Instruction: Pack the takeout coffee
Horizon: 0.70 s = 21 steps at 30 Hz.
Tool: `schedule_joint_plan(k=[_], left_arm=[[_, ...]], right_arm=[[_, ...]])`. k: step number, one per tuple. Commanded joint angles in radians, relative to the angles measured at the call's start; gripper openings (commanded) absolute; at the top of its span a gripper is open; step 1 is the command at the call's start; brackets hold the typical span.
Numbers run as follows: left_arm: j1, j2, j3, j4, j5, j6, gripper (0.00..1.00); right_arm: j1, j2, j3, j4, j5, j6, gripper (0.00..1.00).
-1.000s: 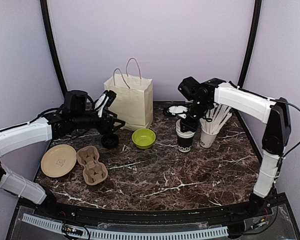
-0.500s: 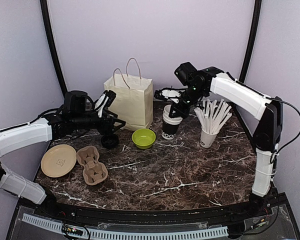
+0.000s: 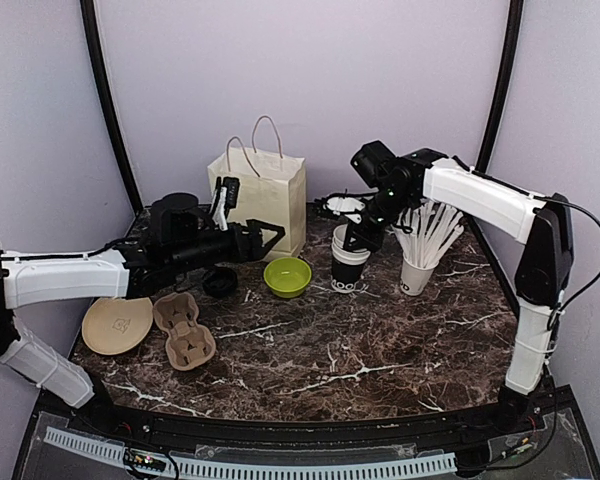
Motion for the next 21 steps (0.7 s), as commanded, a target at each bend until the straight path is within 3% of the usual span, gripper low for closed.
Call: schedule_joint_plan(k=[1, 6, 9, 13, 21], left_arm=[[-0.033, 0.138, 0.013, 0.222, -0.109, -0.376, 0.80], [-0.071, 0.270, 0.097, 0.301, -0.093, -0.459, 0.76], [-0.075, 0.301, 0.113, 0.323, -0.089, -0.462, 0.75], [-0.075, 0.280, 0.097, 0.323, -0.094, -0.437, 0.75], [-0.075, 0.173, 0.059, 0.240, -0.113, -0.336, 0.74]], right_arm=[[0.006, -0.062, -0.046, 0.084, 0.017, -0.010, 0.00], [0.005, -0.084, -0.027, 0.118, 0.033, 0.011, 0.00], [0.009, -0.076, -0.021, 0.146, 0.123, 0.004, 0.00], [0.008, -0.042, -0.022, 0.174, 0.208, 0.008, 0.00], [0.013, -0.008, 0.091, 0.093, 0.152, 0.013, 0.00]])
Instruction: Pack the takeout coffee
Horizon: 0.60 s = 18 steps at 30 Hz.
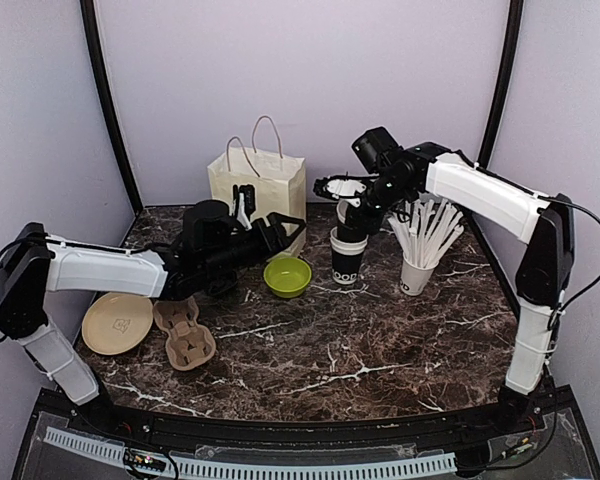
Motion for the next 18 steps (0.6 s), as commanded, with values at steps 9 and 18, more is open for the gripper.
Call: schedule_joint_plan(k=[9, 18], left_arm=[[0.027, -0.252, 0.020, -0.280, -0.039, 0.354, 0.79], [0.149, -0.337, 0.076, -0.517, -0.016, 0.604, 0.83]], right_arm=[[0.021, -0.110, 0.069, -0.124, -0.128, -0.016, 0.00], [0.066, -0.241, -0.104, -0.118, -0.186, -0.040, 0.00]])
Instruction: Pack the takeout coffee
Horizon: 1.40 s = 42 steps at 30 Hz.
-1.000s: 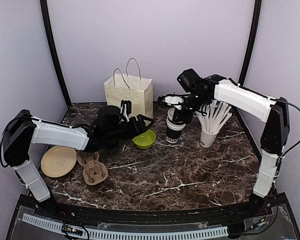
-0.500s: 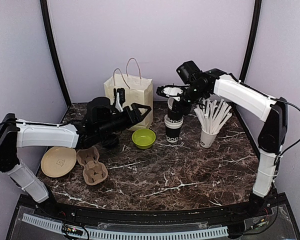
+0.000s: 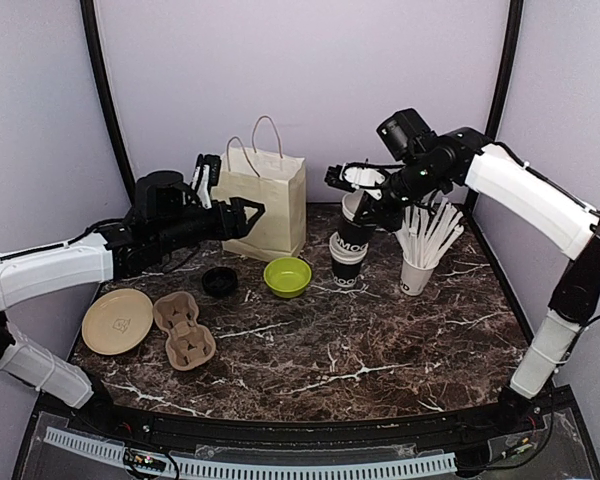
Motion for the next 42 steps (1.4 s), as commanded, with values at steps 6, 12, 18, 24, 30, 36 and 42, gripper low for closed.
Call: schedule_joint_plan(k=[6, 12, 18, 24, 30, 36, 42], left_arm=[[0.048, -0.049, 0.097, -0.290, -0.150, 0.350, 0.94], [0.087, -0.047, 0.091, -0.331, -0.181, 0.377, 0.99], [0.100, -0.066, 0.066, -0.324, -0.185, 0.378, 0.99], [0.108, -0.079, 0.057, -0.348, -0.178, 0.396, 0.97], [0.111, -0.076, 0.054, -0.344, -0.169, 0.407, 0.96], [0.113, -0.062, 0.055, -0.349, -0.160, 0.418, 0.96], [0.115, -0.048, 0.056, -0.357, -0.158, 0.427, 0.96]], right_arm=[[0.169, -0.095, -0.293, 0.090, -0.055, -0.059, 0.00], [0.313, -0.059, -0.362, 0.170, -0.001, -0.064, 0.00], [0.370, -0.014, -0.355, 0.207, -0.009, -0.053, 0.00], [0.387, 0.012, -0.387, 0.230, 0.024, -0.057, 0.00], [0.386, 0.030, -0.414, 0.253, 0.023, -0.049, 0.00], [0.390, 0.056, -0.416, 0.247, 0.018, -0.044, 0.01], [0.395, 0.048, -0.402, 0.211, -0.001, -0.052, 0.24]])
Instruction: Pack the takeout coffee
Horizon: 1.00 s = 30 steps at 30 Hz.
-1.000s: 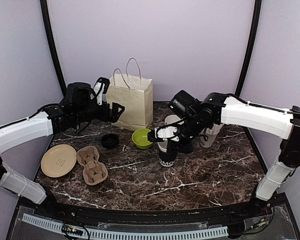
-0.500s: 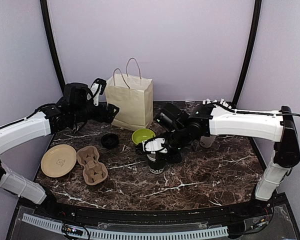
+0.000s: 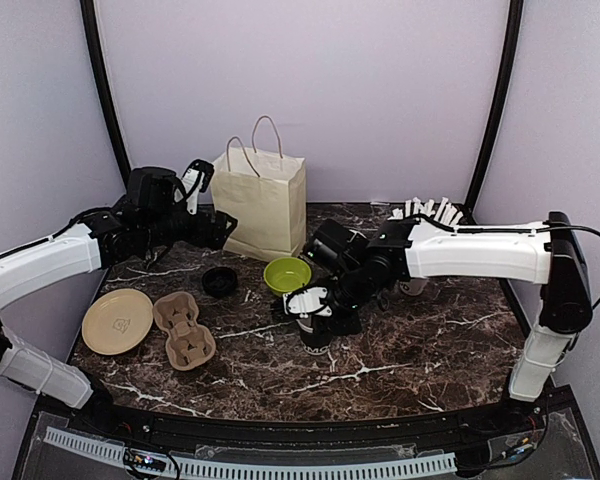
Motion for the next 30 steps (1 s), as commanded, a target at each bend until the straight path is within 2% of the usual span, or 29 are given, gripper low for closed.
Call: schedule_joint_plan(k=[1, 3, 4, 7, 8, 11, 18, 26, 30], left_arm=[[0.009, 0.001, -0.008, -0.017, 0.011, 0.020, 0.96], [0.009, 0.009, -0.007, -0.026, 0.010, 0.027, 0.96], [0.010, 0.013, -0.005, -0.031, 0.005, 0.030, 0.95], [0.011, 0.052, 0.019, -0.084, -0.022, 0.039, 0.90], [0.013, 0.065, 0.040, -0.100, -0.027, 0.038, 0.85], [0.035, 0.153, 0.106, -0.221, 0.024, 0.025, 0.77], [0.083, 0.369, 0.312, -0.473, 0.203, 0.017, 0.60], [0.089, 0.556, 0.432, -0.609, 0.178, 0.011, 0.56], [0.090, 0.628, 0.478, -0.660, 0.167, 0.016, 0.55]], right_arm=[[0.014, -0.012, 0.023, -0.034, -0.032, -0.015, 0.31], [0.015, -0.035, 0.059, -0.097, -0.087, -0.049, 0.44], [0.014, -0.048, 0.078, -0.120, -0.109, -0.055, 0.46], [-0.004, -0.077, 0.138, -0.200, -0.174, -0.076, 0.48], [-0.017, -0.088, 0.146, -0.214, -0.192, -0.076, 0.48], [-0.083, -0.136, 0.113, -0.198, -0.248, -0.053, 0.46], [-0.334, -0.341, -0.208, 0.029, -0.332, 0.040, 0.40], [-0.517, -0.488, -0.555, 0.331, -0.408, 0.138, 0.37], [-0.539, -0.496, -0.602, 0.372, -0.411, 0.128, 0.37]])
